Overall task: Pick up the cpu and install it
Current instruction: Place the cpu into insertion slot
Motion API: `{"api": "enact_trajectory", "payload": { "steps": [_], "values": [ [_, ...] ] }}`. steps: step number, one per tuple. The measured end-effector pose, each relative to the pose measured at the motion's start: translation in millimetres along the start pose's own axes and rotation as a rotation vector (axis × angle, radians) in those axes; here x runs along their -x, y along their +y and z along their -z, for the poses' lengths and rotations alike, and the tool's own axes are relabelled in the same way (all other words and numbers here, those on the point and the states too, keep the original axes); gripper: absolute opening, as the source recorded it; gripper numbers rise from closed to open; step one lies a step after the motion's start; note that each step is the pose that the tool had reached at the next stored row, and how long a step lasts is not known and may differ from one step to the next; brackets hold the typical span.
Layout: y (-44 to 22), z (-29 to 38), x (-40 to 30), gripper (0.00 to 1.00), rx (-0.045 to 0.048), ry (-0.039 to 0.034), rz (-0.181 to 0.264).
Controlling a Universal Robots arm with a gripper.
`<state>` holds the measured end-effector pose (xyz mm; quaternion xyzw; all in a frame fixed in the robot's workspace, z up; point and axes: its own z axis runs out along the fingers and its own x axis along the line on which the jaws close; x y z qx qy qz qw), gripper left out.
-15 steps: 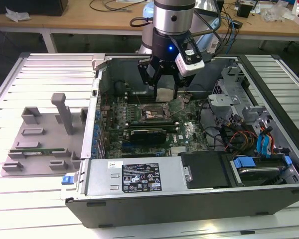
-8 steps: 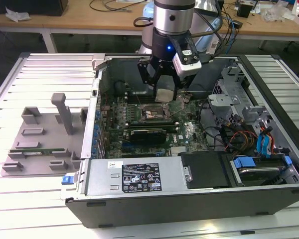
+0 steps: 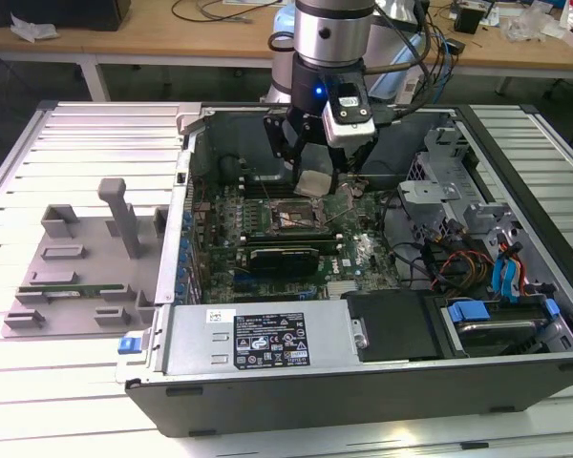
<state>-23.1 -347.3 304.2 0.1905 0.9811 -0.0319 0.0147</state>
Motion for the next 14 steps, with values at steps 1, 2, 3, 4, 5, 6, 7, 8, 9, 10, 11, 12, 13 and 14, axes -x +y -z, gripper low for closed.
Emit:
{"api": "enact_trajectory", "payload": {
  "steps": [1, 2, 3, 4, 5, 6, 7, 8, 9, 10, 11, 12, 13, 14],
  "values": [
    [0.0, 0.0, 0.0, 0.55, -0.0007, 0.0005, -0.011],
    [0.0, -0.1, 0.0, 0.55, -0.0027, 0.0018, -0.04],
    [0.0, -0.1, 0.0, 0.55, -0.0042, 0.0027, -0.061],
    [0.0, -0.1, 0.0, 0.55, -0.0054, 0.0033, -0.076],
    [0.0, -0.1, 0.0, 0.55, -0.0061, 0.0038, -0.086],
    [0.0, -0.2, 0.0, 0.55, -0.0081, 0.005, -0.113],
    [0.0, -0.2, 0.0, 0.55, -0.009, 0.0055, -0.123],
    [0.0, -0.2, 0.0, 0.55, -0.0094, 0.0059, -0.132],
    [0.0, -0.2, 0.0, 0.55, -0.0103, 0.0066, -0.146],
    [0.0, -0.3, 0.0, 0.55, -0.0111, 0.0073, -0.159],
    [0.0, -0.3, 0.0, 0.55, -0.0117, 0.0077, -0.169],
    [0.0, -0.3, 0.0, 0.55, -0.0129, 0.0086, -0.186],
    [0.0, -0.4, 0.0, 0.55, -0.0138, 0.0093, -0.202],
    [0.0, -0.4, 0.0, 0.55, -0.0153, 0.0104, -0.225]
  ]
}}
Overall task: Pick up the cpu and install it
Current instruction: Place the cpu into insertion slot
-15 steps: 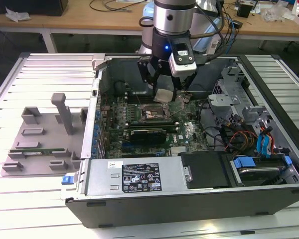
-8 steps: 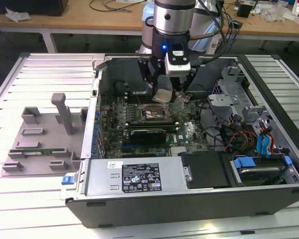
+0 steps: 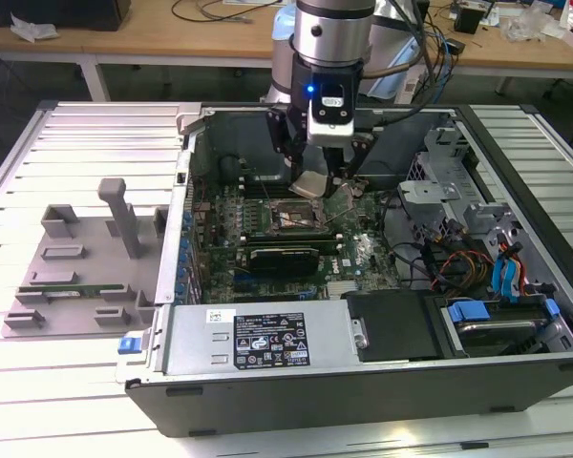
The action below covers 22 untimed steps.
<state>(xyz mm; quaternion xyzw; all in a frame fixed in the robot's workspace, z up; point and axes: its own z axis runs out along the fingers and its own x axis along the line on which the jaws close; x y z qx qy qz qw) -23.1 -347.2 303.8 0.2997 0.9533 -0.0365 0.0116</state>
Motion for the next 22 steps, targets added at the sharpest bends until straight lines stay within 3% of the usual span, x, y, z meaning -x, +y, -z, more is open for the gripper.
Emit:
{"api": "enact_trajectory", "payload": {
  "steps": [7, 9, 13, 22],
  "values": [
    [0.0, -0.1, 0.0, 0.55, -0.0053, 0.0034, -0.076],
    [0.0, -0.2, 0.0, 0.55, -0.0092, 0.0067, -0.139],
    [0.0, -0.4, 0.0, 0.55, -0.013, 0.0114, -0.217],
    [0.0, -0.6, 0.0, 0.55, -0.0178, 0.0176, -0.316]
  ]
}}
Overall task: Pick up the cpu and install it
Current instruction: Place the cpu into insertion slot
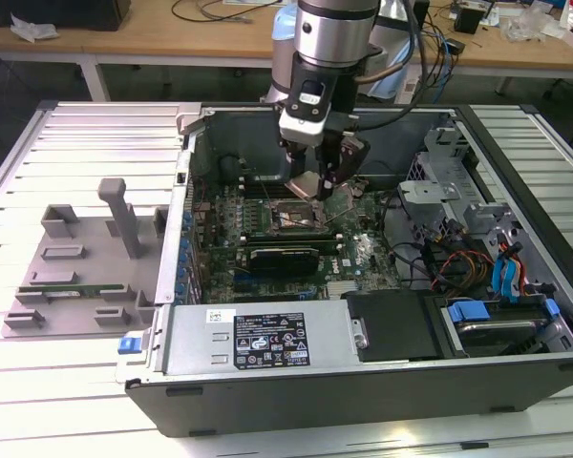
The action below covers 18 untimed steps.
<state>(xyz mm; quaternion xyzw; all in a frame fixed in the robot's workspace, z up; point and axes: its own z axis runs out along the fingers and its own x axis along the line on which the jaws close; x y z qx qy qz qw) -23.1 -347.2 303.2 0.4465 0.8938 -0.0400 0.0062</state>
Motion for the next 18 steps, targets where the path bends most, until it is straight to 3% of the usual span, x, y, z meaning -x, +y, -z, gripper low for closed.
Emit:
{"api": "enact_trajectory", "payload": {
  "steps": [5, 12, 18],
  "values": [
    [0.0, -0.1, 0.0, 0.55, -0.0026, 0.0028, -0.049],
    [0.0, -0.2, 0.0, 0.55, -0.0088, 0.01, -0.168],
    [0.0, -0.5, 0.0, 0.55, -0.0121, 0.0143, -0.236]
  ]
}}
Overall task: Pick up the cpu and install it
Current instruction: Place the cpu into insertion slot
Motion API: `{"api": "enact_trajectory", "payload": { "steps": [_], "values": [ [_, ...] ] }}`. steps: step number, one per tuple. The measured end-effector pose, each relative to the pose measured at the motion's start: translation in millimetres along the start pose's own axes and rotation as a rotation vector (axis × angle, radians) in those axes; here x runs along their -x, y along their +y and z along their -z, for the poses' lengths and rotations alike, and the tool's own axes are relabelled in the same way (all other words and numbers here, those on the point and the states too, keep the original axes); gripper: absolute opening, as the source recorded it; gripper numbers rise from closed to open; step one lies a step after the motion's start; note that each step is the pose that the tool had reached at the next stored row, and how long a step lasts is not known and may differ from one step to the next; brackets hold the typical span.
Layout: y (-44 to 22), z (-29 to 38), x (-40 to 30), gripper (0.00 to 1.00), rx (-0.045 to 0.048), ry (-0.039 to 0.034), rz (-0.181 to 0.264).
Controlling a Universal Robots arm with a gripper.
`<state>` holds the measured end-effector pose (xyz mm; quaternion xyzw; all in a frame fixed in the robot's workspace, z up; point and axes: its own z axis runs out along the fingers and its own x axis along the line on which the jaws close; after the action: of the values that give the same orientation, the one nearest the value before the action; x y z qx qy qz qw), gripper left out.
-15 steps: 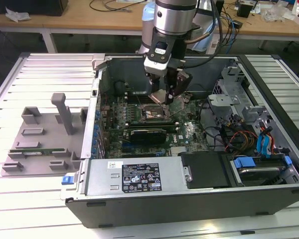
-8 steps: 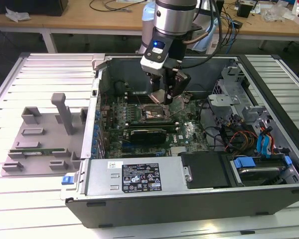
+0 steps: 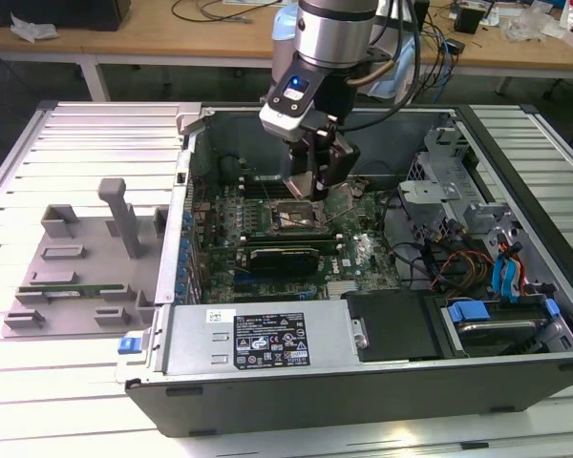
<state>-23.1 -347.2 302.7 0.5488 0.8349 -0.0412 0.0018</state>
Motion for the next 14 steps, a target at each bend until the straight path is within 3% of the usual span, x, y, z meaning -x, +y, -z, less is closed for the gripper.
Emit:
{"api": "enact_trajectory", "payload": {
  "steps": [14],
  "values": [
    [0.0, -0.5, 0.0, 0.55, -0.0072, 0.0093, -0.144]
  ]
}}
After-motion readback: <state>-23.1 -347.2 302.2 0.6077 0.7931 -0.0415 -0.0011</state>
